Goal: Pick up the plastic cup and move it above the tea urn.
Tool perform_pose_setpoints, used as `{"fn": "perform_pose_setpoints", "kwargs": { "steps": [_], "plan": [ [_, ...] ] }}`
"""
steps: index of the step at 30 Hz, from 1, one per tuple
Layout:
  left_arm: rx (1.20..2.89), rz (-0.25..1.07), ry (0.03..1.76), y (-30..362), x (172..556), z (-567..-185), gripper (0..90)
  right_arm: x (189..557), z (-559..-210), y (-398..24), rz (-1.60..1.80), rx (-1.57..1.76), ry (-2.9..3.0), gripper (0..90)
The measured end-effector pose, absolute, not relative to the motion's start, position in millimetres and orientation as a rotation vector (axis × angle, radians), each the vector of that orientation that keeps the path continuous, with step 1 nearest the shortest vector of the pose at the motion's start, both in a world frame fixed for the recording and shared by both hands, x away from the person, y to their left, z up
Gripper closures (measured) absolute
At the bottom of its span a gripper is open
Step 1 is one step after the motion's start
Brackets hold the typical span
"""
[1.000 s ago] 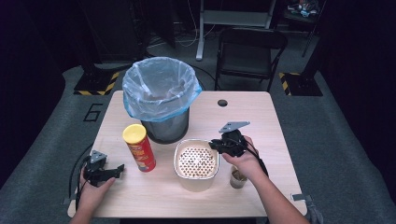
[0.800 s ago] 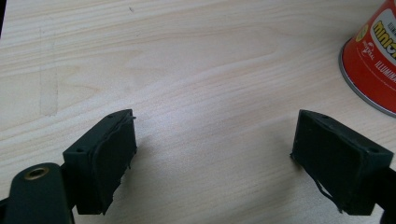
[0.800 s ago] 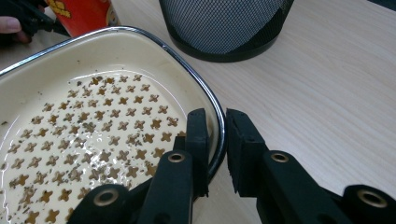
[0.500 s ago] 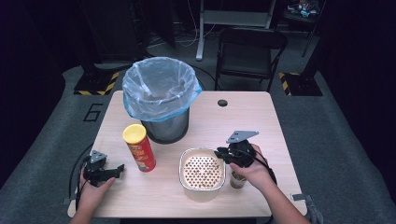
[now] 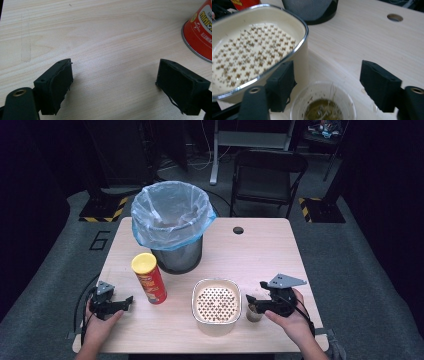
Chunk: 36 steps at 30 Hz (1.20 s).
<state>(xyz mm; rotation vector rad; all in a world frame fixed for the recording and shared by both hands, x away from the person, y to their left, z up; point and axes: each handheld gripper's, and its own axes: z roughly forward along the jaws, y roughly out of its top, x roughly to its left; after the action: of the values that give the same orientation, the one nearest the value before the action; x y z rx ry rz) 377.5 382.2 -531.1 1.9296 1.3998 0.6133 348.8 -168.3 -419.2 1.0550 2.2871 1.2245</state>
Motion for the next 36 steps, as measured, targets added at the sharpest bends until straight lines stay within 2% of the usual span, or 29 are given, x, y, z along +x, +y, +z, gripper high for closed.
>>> {"fn": "perform_pose_setpoints", "kwargs": {
  "steps": [1, 3, 12, 18, 23, 29, 36],
  "plan": [
    [1.923, 0.617, 1.398, 382.0, 377.8, -531.6, 13.2, 346.3, -422.3, -169.3, 1.215, 1.069, 2.290, 24.9],
    [1.916, 0.612, 1.404, 381.3, 378.0, -531.8, 13.2, 341.4, -432.4, -170.2, 1.177, 1.111, 2.288, 16.2],
    [1.926, 0.607, 1.406, 381.6, 377.9, -531.2, 13.2, 331.4, -452.8, -166.7, 1.128, 1.133, 2.273, 15.1],
    [1.936, 0.602, 1.402, 382.2, 378.1, -530.6, 13.2, 330.7, -472.6, -164.3, 1.084, 1.169, 2.245, 15.5],
    [1.928, 0.607, 1.401, 381.8, 378.4, -531.2, 13.2, 332.2, -482.2, -160.5, 1.039, 1.155, 2.277, 19.6],
    [1.928, 0.607, 1.400, 381.8, 378.5, -531.2, 13.2, 333.9, -483.8, -155.9, 1.025, 1.164, 2.267, 28.5],
    [1.928, 0.608, 1.400, 381.8, 378.5, -531.2, 13.2, 331.1, -480.3, -157.8, 1.023, 1.134, 2.268, 28.6]
  ]
}}
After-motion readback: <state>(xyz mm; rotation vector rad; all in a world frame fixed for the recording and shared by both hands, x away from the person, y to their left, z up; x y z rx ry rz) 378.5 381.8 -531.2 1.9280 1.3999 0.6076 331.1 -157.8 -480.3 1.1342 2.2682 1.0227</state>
